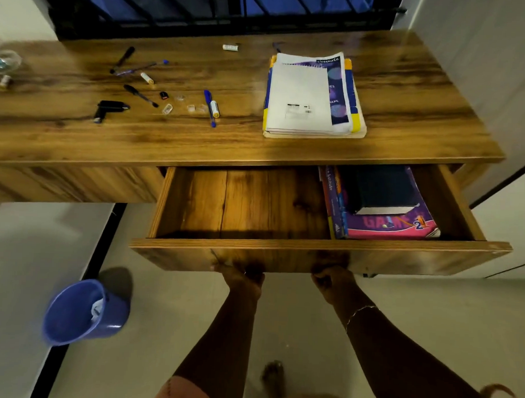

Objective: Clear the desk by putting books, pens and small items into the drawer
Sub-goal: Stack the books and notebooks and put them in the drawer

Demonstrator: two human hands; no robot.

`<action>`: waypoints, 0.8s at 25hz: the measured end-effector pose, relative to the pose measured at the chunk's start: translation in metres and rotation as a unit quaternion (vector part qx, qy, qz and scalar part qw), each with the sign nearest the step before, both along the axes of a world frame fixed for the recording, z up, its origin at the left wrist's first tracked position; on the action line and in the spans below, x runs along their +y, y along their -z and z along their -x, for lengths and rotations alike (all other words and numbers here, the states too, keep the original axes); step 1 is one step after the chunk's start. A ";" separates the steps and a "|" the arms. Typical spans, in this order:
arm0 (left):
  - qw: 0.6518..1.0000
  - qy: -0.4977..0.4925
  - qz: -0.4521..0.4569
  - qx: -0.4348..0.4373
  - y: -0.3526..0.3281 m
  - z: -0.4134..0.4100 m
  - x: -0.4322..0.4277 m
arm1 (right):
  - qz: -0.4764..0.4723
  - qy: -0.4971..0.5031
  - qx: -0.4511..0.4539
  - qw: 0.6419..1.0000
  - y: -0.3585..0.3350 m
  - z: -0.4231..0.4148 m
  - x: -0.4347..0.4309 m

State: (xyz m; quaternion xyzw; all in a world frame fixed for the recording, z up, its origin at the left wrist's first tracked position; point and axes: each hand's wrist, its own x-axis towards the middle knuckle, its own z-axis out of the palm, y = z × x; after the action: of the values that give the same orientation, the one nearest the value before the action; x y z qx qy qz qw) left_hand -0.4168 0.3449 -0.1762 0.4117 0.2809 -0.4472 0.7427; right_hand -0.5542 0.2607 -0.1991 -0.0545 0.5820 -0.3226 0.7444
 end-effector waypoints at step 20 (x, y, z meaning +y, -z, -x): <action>0.992 0.034 -0.109 -0.047 -0.012 0.068 0.094 | 0.025 -0.109 0.099 0.989 -0.015 0.054 0.103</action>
State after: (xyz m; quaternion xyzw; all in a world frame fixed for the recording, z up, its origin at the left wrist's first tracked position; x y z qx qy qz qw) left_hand -0.4851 0.4391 -0.1642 0.5204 0.2784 -0.4188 0.6901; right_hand -0.6084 0.3635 -0.1845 -0.1673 0.6351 -0.2473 0.7124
